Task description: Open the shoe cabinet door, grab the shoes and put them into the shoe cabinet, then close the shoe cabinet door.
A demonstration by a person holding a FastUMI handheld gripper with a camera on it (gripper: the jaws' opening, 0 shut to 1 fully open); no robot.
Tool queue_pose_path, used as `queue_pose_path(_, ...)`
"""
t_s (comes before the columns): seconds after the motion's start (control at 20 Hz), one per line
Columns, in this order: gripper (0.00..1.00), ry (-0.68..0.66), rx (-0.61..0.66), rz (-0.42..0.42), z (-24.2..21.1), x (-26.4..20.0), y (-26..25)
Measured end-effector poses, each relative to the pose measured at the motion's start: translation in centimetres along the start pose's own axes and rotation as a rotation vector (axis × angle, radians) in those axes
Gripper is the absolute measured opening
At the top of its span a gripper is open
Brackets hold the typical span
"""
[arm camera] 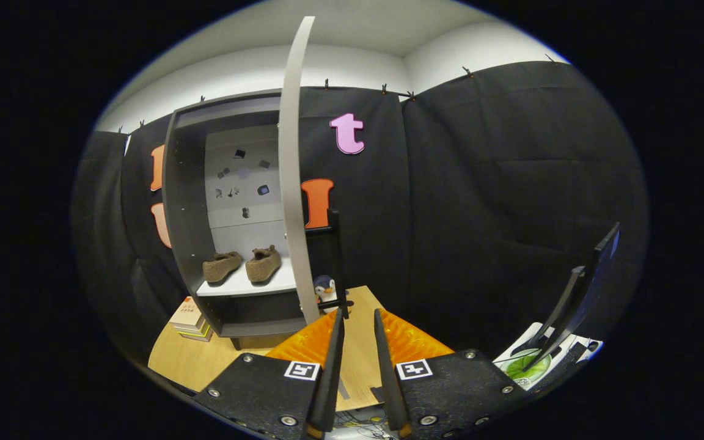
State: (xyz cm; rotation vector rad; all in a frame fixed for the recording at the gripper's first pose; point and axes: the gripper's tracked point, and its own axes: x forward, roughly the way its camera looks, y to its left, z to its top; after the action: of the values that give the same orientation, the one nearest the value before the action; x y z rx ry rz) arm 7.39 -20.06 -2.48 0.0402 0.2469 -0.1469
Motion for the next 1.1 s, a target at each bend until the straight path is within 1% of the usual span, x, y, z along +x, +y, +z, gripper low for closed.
queue_pose_path(0.15, 0.33, 0.005, 0.006, 0.072, -0.1, 1.3, 0.0)
queue_pose_path(0.25, 0.33, 0.001, -0.005, 0.095, -0.1, 2.1, -0.2)
queue_pose_path(0.4, 0.35, 0.001, 0.018, 0.159, 0.0, 2.9, 0.6)
queue_pose_path(0.55, 0.36, 0.004, 0.012, 0.180, -0.6, 4.5, 1.3)
queue_pose_path(0.65, 0.40, 0.010, 0.019, 0.215, -0.5, 4.4, 1.6)
queue_pose_path(0.7, 0.46, 0.002, 0.008, 0.210, -0.4, 4.3, 1.2)
queue_pose_path(0.75, 0.48, -0.002, -0.008, 0.204, -0.5, 4.8, 1.2)
queue_pose_path(0.9, 0.51, -0.007, -0.002, 0.210, -0.4, 4.8, 1.5)
queue_pose_path(1.1, 0.51, -0.019, -0.008, 0.220, -0.4, 5.0, 1.7)
